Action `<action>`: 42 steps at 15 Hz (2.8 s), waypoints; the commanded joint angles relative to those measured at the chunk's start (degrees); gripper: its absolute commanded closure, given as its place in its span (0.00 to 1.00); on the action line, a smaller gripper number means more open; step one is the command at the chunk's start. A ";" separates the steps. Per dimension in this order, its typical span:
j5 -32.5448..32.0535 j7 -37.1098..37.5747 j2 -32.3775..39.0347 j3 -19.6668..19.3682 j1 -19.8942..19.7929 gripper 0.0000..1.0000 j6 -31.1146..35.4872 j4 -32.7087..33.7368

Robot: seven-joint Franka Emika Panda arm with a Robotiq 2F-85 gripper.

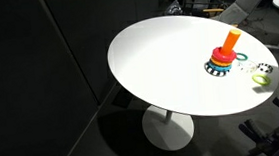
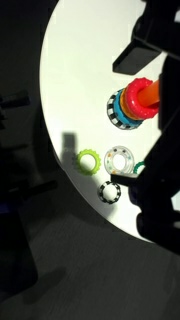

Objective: Put the transparent ring on the stake

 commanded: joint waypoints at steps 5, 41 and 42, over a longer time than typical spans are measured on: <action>-1.32 0.85 2.98 0.07 -1.66 0.00 2.56 0.36; -3.18 -14.61 40.19 -6.57 -3.16 0.00 32.57 8.81; -2.94 -14.65 41.71 -6.56 -3.14 0.00 33.58 9.55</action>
